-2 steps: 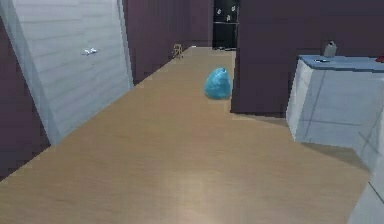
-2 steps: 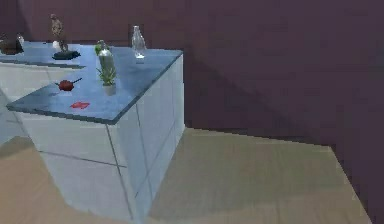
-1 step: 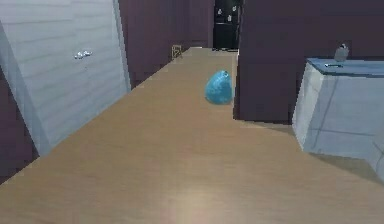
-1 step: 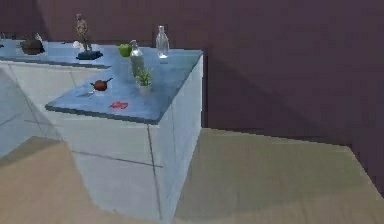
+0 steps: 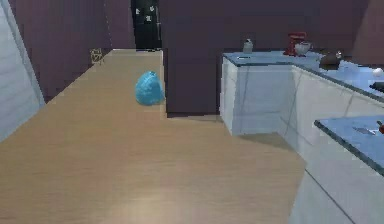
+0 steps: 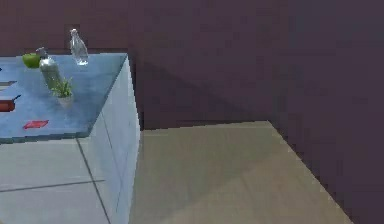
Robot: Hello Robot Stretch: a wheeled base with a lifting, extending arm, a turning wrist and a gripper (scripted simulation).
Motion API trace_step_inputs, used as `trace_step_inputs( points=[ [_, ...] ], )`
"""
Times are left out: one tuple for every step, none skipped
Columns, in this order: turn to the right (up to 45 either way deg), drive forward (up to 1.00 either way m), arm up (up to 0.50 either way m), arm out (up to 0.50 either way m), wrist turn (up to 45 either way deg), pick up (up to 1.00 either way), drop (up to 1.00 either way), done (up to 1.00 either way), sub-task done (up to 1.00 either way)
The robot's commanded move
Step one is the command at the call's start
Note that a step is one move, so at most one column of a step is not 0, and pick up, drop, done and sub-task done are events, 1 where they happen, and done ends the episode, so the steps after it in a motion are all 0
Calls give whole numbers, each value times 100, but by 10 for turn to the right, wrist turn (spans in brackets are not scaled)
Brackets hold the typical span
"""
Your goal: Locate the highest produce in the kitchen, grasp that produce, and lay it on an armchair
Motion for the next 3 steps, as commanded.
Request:
trace_step_inputs(
  points=[
    [0,100,0,0,0,0,0,0,0],
    [60,0,0,0,0,0,0,0,0],
    [30,0,0,0,0,0,0,0,0]
  ],
)
